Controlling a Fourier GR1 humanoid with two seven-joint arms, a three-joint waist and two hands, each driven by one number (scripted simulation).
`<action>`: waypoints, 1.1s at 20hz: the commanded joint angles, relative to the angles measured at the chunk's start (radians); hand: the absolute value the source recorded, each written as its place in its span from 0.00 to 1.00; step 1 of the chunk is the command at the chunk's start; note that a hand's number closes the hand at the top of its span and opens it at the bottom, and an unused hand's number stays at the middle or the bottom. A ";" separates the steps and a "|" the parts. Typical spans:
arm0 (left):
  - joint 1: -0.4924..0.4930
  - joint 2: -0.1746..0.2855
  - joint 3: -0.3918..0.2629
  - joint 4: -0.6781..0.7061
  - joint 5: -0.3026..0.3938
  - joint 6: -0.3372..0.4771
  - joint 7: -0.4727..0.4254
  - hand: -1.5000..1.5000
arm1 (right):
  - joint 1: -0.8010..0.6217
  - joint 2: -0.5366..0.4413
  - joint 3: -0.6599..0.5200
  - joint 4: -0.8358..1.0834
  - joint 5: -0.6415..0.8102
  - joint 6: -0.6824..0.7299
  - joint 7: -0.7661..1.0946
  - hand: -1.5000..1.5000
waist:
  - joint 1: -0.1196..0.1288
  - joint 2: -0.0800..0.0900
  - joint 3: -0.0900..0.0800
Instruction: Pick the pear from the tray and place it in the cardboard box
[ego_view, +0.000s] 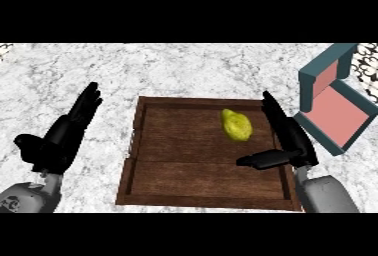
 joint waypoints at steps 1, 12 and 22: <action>-0.063 -0.041 -0.111 0.025 -0.067 -0.038 -0.005 0.50 | 0.051 -0.103 0.123 -0.002 0.196 0.000 0.017 0.00 | 0.000 0.000 0.001; -0.041 -0.100 -0.098 0.145 -0.107 -0.104 -0.127 0.50 | -0.029 -0.429 -0.048 -0.312 0.124 0.275 0.224 0.00 | 0.039 -0.002 0.002; -0.113 -0.127 -0.054 0.152 -0.116 -0.164 -0.052 0.50 | -0.173 -0.435 -0.088 -0.239 -0.204 0.572 0.470 0.00 | 0.053 0.001 0.003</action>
